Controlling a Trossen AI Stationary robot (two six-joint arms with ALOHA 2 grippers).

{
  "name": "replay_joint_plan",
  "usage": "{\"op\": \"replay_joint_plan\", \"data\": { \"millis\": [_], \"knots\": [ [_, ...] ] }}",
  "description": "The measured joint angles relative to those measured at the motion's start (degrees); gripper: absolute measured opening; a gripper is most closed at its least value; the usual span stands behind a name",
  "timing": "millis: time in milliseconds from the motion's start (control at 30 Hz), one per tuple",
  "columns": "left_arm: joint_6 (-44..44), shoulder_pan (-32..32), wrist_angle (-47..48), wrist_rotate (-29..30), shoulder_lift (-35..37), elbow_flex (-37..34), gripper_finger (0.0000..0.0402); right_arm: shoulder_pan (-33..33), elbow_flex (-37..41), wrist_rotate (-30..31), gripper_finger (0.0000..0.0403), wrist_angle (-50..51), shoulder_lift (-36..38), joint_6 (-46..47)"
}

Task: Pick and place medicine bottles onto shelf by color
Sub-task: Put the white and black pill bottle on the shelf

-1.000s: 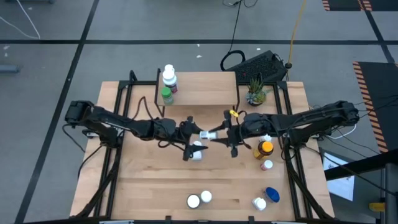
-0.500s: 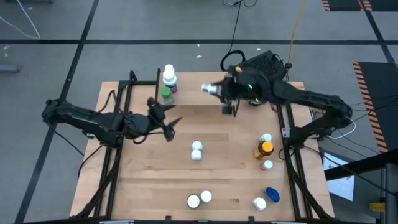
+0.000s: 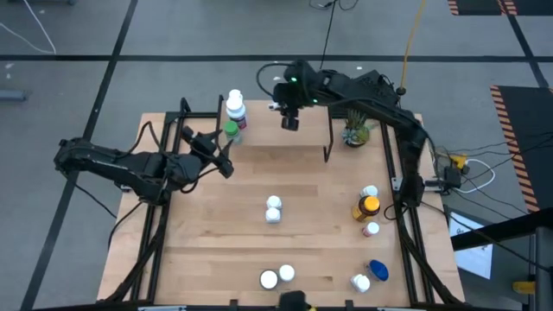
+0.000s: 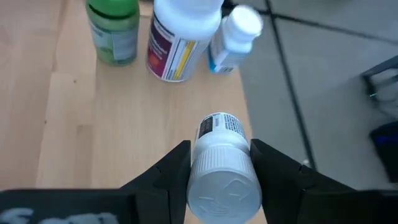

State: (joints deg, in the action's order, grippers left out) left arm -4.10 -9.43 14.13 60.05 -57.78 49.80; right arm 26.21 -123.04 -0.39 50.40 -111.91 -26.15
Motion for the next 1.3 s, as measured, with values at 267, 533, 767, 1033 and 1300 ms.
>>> {"op": "replay_joint_plan", "data": {
  "millis": [267, 533, 767, 1033, 1300],
  "knots": [
    [0.87, 2.65, 1.13, 0.00, -0.02, 0.00, 0.0196, 1.18, -2.19, -2.75, 0.0140, -2.17, -7.91, 0.10],
    [0.85, 4.89, 1.09, -0.04, -0.02, 0.00, 0.0195, 1.19, -2.14, -2.76, 0.0141, -2.54, -9.87, 1.09],
    [3.12, 6.21, 0.83, -6.95, -0.53, 0.00, 0.0196, 0.75, -2.14, -4.40, 0.0141, 0.79, -8.29, 3.11],
    [13.77, 7.28, -7.07, -19.60, -9.07, 0.00, 0.0219, -0.59, -2.14, -24.23, 0.0141, 3.43, -3.90, 16.90],
    [22.28, 7.28, -19.17, -18.28, -16.83, -0.02, 0.0294, -4.80, -2.14, -25.24, 0.0141, 7.68, -2.99, 17.29]
  ]
}}
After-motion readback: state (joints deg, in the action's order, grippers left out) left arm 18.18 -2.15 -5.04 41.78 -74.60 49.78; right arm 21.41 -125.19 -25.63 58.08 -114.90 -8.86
